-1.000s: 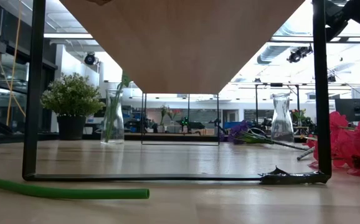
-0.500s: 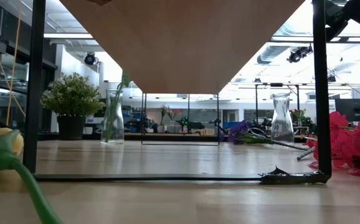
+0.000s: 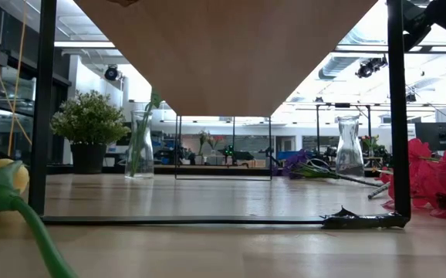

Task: Pick and place flowers into a vace then onto a shelf
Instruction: Put the dark red flower into the left transparent vase

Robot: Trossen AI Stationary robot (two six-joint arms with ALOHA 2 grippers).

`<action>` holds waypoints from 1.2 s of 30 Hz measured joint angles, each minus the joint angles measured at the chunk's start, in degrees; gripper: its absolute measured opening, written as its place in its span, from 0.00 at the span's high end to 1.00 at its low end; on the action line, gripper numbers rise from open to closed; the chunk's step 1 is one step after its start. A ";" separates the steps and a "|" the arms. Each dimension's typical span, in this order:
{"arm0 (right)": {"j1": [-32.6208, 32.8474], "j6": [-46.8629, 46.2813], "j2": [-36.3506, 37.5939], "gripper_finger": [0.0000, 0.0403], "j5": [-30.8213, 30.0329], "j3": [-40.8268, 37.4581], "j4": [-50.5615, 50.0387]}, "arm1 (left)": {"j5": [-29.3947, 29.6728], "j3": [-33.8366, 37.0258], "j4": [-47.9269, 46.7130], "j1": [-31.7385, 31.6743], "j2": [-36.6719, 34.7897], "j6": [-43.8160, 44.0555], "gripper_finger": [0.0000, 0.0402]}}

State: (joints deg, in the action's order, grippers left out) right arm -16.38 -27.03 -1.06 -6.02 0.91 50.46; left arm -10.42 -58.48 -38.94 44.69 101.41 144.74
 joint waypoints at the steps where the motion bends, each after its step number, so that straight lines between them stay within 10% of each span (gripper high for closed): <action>1: -0.02 0.00 0.00 0.32 0.00 -0.02 0.01 | 0.48 -1.04 -3.64 0.02 0.06 -0.02 0.95; 20: -0.01 -1.46 0.00 0.33 0.20 0.00 0.33 | 7.85 -31.06 -51.32 -0.03 -0.14 -0.28 0.95; 36: -0.01 -1.49 0.02 0.32 0.23 0.00 0.93 | 29.98 -39.01 -51.10 -0.05 -0.94 -2.47 0.95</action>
State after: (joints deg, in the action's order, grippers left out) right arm -16.39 -28.51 -1.04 -5.79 0.91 51.39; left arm 19.56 -97.49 -90.04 44.64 100.47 142.27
